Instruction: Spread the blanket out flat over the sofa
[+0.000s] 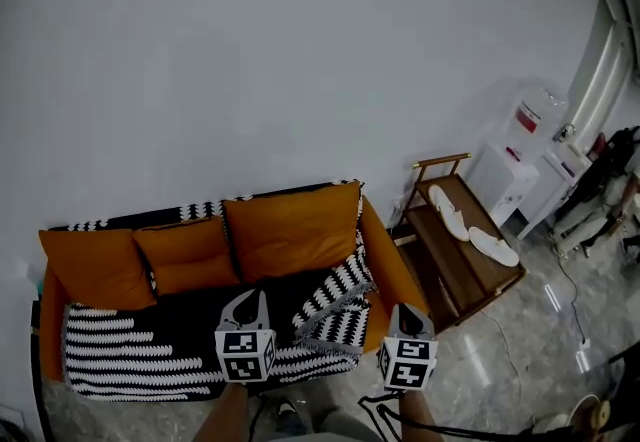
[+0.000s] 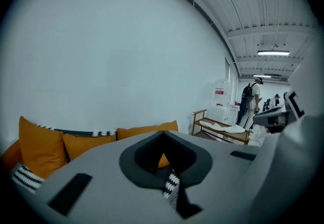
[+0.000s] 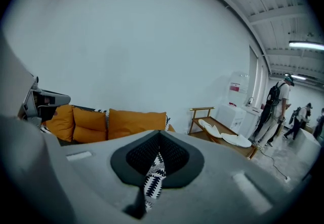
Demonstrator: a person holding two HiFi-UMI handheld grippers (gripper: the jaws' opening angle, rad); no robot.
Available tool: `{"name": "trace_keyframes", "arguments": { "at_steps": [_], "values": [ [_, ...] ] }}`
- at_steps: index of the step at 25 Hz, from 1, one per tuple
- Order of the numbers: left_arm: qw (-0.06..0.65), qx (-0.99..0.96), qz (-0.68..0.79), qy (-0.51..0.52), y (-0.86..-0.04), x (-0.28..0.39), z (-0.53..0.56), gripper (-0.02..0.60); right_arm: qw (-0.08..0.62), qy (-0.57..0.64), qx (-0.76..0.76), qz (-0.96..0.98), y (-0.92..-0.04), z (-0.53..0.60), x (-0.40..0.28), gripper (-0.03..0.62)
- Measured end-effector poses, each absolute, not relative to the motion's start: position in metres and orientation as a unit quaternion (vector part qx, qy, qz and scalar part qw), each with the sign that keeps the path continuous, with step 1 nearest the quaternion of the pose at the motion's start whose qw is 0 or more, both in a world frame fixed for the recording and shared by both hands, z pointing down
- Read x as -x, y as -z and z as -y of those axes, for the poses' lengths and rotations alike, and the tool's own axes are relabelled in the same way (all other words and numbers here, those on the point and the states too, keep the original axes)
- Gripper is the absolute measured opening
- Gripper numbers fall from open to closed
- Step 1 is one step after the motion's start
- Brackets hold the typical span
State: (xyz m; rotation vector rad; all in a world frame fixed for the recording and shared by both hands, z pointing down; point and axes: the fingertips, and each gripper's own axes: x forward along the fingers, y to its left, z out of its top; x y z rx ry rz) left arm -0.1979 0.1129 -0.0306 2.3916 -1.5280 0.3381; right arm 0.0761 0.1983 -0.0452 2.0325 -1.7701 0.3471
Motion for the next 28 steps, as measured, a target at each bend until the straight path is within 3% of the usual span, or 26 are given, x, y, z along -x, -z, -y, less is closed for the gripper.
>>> {"name": "trace_keyframes", "arguments": {
  "at_steps": [14, 28],
  "values": [
    [0.168, -0.828, 0.515, -0.146, -0.008, 0.144, -0.086, -0.003, 0.227, -0.151, -0.721, 0.637, 0.018, -0.158, -0.126, 0.005],
    [0.221, -0.820, 0.479, -0.224, -0.119, 0.096, -0.091, -0.003, 0.257, -0.237, -0.699, 0.624, -0.093, -0.165, -0.153, 0.005]
  ]
}}
